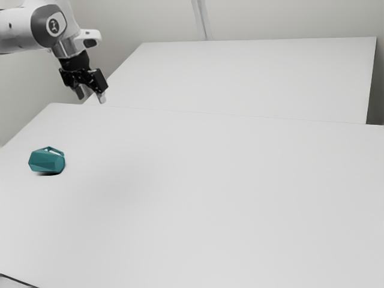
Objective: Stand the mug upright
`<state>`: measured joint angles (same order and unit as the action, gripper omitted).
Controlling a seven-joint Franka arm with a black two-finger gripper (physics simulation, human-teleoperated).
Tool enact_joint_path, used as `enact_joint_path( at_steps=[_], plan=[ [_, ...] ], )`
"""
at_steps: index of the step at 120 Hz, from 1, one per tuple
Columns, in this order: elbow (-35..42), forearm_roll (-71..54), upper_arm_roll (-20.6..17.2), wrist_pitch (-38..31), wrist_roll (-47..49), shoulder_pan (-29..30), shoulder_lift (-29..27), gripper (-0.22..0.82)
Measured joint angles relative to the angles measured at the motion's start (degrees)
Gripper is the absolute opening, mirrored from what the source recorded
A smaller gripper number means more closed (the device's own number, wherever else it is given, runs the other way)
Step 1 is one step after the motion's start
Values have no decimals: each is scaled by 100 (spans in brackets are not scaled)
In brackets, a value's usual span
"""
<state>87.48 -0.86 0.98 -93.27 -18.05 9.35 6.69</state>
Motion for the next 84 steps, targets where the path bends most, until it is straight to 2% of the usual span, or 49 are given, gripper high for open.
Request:
enact_joint_path(
  at_steps=[12, 21, 44, 62, 77, 84],
  plan=[
    [63, 5, 52, -143, -22, 13, -37, 60],
    [232, 70, 282, -211, -31, -42, -98, 60],
    [1746, 458, 997, -762, -48, 96, -868, 60],
    [2627, 896, 1050, -1415, -200, 1039, -1164, 60],
    [2805, 1667, 987, -1811, -719, 2056, -1137, 60],
    [2843, 1912, 834, -1916, -1064, 2580, -1101, 60]
  ],
)
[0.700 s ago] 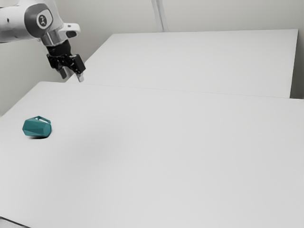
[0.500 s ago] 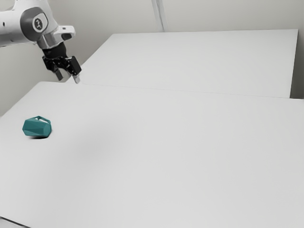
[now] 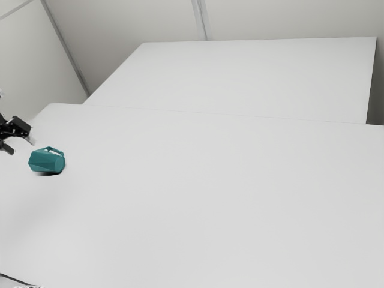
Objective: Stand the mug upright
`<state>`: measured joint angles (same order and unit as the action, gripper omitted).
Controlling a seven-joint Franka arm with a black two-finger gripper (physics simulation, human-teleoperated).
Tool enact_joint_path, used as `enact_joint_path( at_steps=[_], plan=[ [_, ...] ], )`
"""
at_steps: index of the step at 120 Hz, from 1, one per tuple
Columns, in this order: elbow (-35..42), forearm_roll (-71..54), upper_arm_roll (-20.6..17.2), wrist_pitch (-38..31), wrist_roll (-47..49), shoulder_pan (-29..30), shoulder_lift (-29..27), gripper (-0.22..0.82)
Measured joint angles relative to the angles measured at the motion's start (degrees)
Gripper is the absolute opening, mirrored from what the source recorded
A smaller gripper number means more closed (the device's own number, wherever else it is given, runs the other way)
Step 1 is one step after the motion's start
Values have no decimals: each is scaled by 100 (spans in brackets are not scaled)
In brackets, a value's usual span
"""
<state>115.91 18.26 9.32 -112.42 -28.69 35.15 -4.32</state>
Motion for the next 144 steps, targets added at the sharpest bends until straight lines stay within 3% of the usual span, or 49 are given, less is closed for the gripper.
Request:
enact_joint_path(
  at_steps=[24, 46, 65, 82, 110, 144],
  plan=[
    [153, 440, -799, -312, -1325, 1660, 514, 60],
    [-212, 857, -1214, -676, -2557, 2379, 1393, 60],
    [-896, 1034, -1678, -849, -3492, 2560, 2090, 60],
    [-1028, 1115, -1980, -1147, -4257, 2594, 2327, 60],
    [-1015, 1538, -2050, -1637, -5397, 3146, 2538, 60],
    [-1240, 1984, -2336, -2066, -6396, 3201, 3045, 60]
  ],
)
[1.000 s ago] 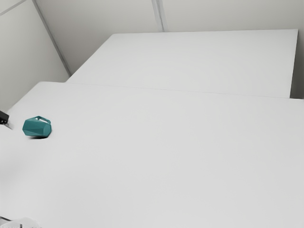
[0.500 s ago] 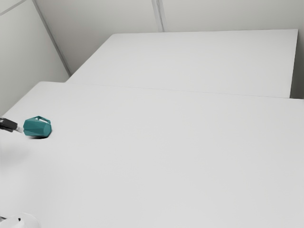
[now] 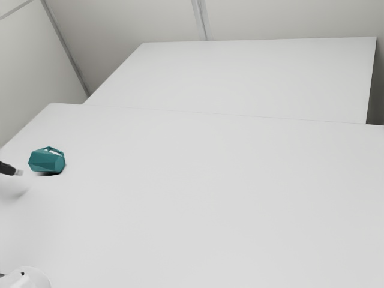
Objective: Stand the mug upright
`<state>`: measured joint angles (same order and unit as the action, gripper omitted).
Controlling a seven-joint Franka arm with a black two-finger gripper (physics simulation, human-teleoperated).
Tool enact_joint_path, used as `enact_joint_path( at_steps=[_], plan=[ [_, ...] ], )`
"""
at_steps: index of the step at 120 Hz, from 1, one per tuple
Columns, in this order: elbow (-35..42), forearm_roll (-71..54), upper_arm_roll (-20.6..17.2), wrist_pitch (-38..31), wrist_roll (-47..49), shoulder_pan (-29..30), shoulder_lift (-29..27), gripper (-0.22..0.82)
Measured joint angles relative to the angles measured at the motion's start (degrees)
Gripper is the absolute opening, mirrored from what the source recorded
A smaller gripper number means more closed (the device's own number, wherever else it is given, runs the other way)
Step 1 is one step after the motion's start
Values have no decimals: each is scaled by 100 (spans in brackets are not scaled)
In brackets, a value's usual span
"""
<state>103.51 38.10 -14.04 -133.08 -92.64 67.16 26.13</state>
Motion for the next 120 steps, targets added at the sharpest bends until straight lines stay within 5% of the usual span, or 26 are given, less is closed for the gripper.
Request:
enact_joint_path(
  at_steps=[120],
  plan=[
    [84, 277, -428, -443, -1354, -161, 331, 53]
  ],
)
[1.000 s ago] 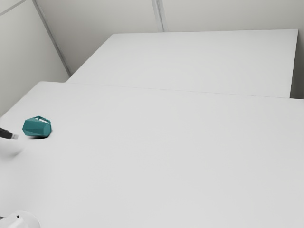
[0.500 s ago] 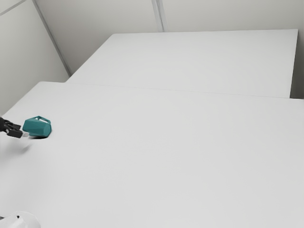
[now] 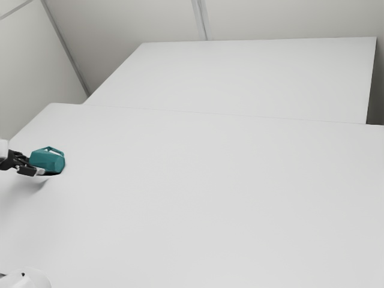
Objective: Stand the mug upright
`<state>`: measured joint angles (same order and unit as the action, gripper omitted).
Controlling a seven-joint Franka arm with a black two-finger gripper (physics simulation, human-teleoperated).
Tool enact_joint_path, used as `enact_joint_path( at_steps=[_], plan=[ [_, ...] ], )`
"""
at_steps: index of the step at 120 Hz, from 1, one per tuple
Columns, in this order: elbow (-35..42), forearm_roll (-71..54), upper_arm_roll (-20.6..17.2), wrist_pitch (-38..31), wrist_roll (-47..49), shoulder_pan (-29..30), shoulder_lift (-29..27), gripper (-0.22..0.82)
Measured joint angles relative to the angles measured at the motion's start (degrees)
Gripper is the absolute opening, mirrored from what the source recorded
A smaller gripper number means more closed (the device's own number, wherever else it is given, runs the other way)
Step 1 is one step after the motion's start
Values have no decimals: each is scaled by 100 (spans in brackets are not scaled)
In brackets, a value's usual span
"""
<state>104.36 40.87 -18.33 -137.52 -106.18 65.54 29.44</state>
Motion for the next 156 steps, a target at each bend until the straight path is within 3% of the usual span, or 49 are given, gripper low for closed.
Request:
enact_joint_path(
  at_steps=[32, 69, 86, 141, 156],
  plan=[
    [2, 16, -25, -46, -106, -89, 46, 42],
    [-7, 18, -132, -147, -170, -110, 34, 5],
    [-9, 17, -147, -211, -187, -154, -4, -8],
    [19, -31, -98, -445, -171, -738, -563, -17],
    [365, -49, 205, -490, -71, -1187, -1025, -16]
  ],
)
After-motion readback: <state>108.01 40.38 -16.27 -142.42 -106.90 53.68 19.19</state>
